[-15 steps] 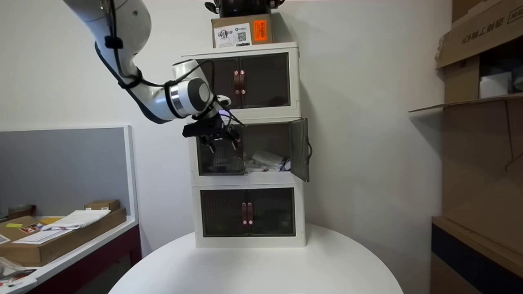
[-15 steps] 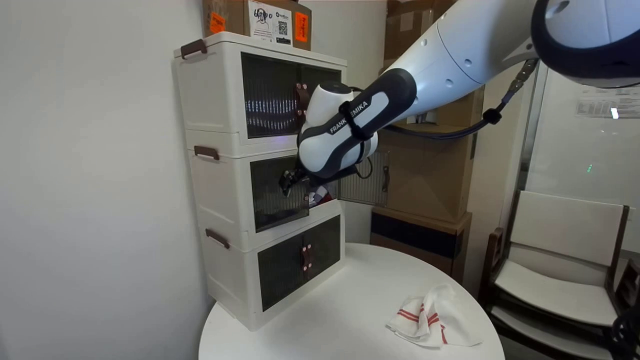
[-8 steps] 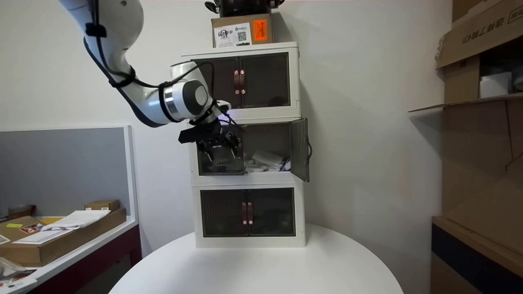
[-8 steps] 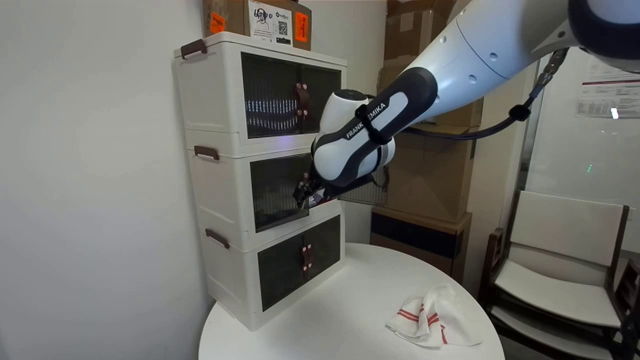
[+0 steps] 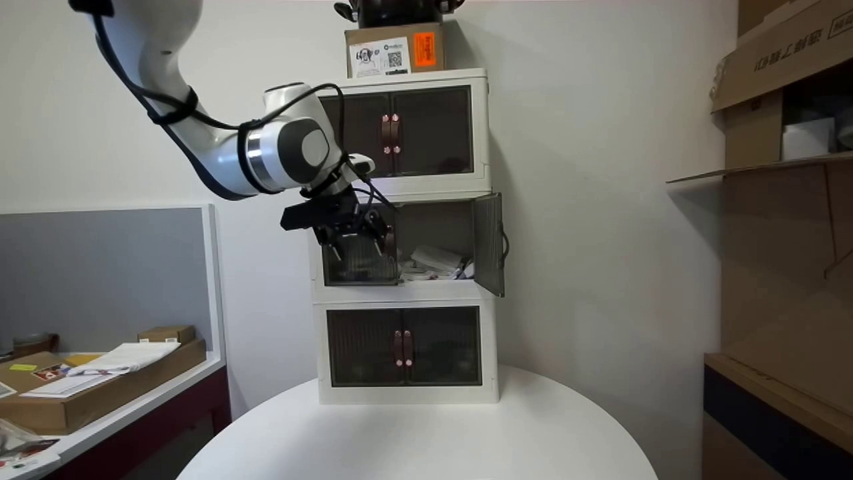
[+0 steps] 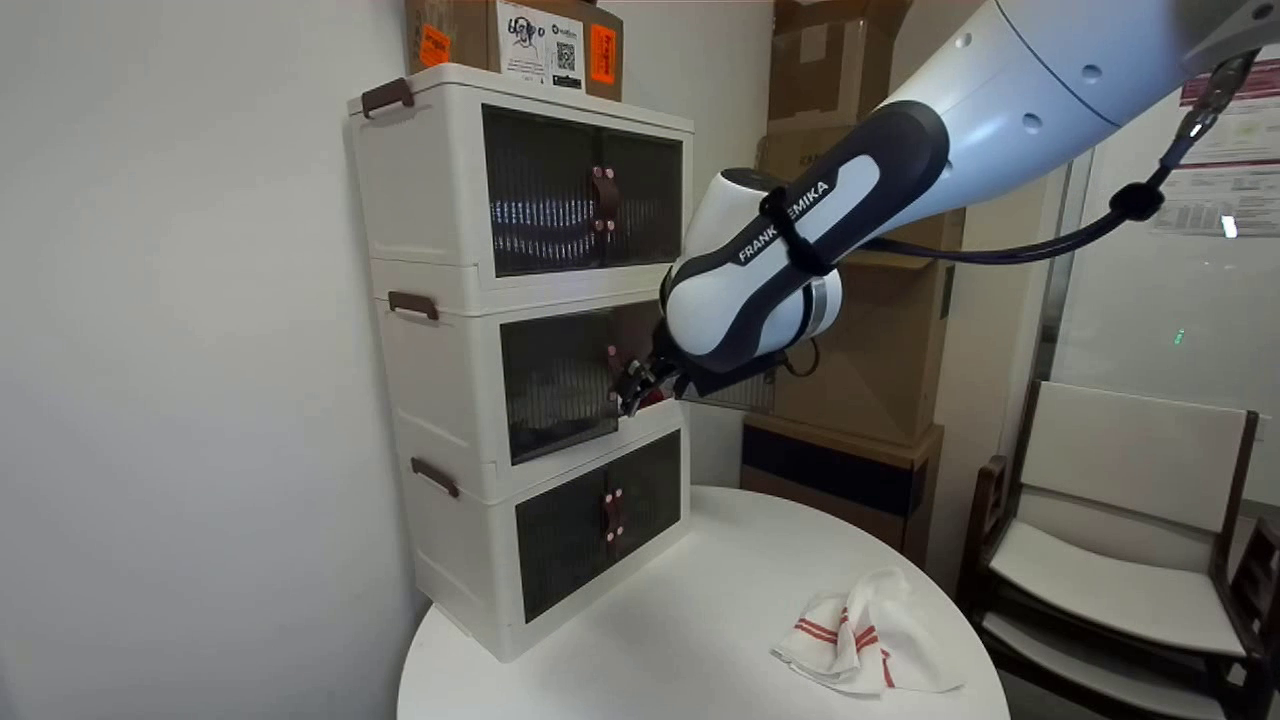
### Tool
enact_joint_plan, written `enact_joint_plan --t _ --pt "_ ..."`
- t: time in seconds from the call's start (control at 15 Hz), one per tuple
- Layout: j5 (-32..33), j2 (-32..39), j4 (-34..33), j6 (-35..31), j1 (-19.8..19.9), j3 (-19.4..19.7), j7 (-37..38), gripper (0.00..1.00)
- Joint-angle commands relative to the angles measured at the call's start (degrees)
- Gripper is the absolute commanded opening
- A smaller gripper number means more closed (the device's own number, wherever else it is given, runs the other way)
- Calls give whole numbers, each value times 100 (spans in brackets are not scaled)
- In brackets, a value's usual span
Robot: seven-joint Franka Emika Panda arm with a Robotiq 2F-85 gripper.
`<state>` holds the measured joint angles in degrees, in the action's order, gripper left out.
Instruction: Move the middle left cabinet door
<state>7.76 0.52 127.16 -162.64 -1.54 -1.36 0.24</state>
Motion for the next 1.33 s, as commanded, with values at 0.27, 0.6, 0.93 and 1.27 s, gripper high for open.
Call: enact_joint_plan --t 0.27,0.6,0.93,1.27 --pt "367 477 -167 -299 -53 -10 214 100" --pt "1102 1421 -1261 -6 -281 125 886 100" --pt "1337 2268 -2480 233 -587 238 1313 100" --pt "1149 2913 -3467 539 -951 415 1204 100"
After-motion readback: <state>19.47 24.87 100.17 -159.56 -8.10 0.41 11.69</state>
